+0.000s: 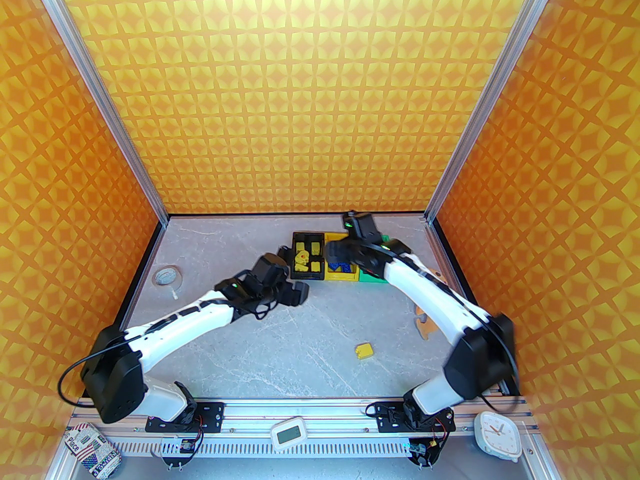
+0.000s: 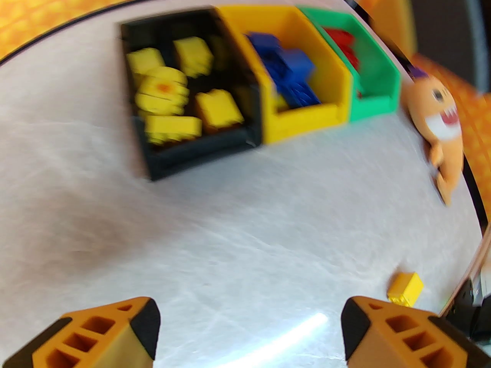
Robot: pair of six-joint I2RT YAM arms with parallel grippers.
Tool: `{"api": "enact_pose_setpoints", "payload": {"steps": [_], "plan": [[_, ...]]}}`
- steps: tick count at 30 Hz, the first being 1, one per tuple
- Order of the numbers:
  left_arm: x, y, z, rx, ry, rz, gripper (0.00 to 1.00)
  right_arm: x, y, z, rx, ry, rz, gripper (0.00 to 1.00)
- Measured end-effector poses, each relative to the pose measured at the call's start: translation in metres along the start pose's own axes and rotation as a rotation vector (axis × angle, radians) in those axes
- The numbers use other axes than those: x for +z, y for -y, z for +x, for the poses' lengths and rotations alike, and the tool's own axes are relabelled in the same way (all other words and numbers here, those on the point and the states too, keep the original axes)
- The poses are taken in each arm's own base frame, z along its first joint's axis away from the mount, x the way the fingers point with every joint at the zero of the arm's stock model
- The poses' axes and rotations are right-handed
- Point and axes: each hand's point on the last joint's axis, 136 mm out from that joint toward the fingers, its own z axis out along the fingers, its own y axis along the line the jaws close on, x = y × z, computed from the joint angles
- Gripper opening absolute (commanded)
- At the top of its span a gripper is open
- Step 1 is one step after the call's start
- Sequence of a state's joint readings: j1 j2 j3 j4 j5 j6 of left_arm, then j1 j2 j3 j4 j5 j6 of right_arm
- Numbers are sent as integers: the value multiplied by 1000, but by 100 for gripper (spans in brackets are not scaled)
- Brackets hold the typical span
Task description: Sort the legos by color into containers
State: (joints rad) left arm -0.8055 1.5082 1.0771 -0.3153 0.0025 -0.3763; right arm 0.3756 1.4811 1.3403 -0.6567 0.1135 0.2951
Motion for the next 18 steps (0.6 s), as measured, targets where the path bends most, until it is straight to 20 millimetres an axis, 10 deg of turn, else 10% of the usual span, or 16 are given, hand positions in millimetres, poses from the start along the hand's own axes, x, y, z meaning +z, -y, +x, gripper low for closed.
{"api": "enact_pose_setpoints", "payload": {"steps": [9,18], "plan": [[48,60,31,177,-7,159,80,-50,51,-36,120,82,83,87],[77,143,75,370,22,361,79,-42,54,-42,196,56,39,86]]}}
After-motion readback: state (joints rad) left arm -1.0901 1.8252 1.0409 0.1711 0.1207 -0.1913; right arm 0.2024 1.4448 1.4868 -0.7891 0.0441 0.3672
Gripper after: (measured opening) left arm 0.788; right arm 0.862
